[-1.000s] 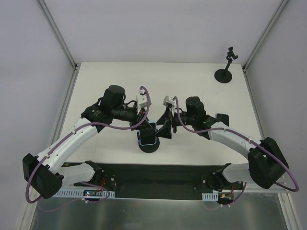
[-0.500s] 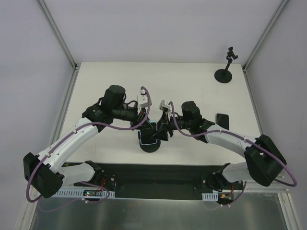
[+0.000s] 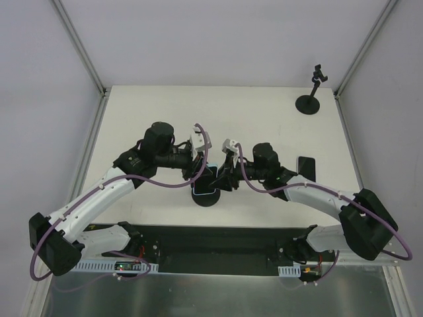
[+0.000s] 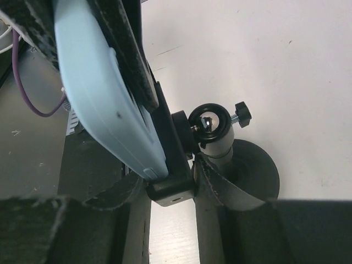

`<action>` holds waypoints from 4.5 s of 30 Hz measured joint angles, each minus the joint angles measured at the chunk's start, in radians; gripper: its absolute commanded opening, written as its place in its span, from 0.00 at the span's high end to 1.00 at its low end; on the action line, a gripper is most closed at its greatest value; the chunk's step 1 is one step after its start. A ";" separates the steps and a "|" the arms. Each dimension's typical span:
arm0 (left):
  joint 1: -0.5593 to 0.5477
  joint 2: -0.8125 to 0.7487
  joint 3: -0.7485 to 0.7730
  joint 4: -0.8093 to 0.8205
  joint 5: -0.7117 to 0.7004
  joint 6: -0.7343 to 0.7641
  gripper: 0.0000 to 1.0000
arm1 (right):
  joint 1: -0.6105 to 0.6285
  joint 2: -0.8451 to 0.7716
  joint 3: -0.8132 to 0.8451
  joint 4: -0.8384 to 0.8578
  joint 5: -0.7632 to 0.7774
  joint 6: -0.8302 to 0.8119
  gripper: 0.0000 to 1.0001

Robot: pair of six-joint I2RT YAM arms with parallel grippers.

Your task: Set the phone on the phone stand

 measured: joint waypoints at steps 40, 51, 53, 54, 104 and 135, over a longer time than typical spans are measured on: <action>0.745 0.375 0.241 0.282 -0.506 -0.086 1.00 | -0.225 -0.293 -0.152 0.005 0.248 0.154 0.11; 1.089 0.660 0.565 0.209 -0.088 -0.082 1.00 | -0.229 -0.293 -0.153 0.060 0.196 0.196 0.11; 1.119 0.671 0.575 0.201 -0.031 -0.084 1.00 | -0.229 -0.293 -0.153 0.063 0.188 0.198 0.11; 1.133 0.673 0.575 0.192 -0.001 -0.084 1.00 | -0.229 -0.293 -0.154 0.064 0.186 0.200 0.11; 0.352 0.213 0.114 0.367 -0.473 -0.494 0.05 | -0.229 -0.342 -0.241 0.062 0.463 0.177 0.12; 0.015 0.236 0.038 0.189 -0.281 -0.586 0.03 | -0.848 0.338 0.616 -0.357 0.798 0.618 0.08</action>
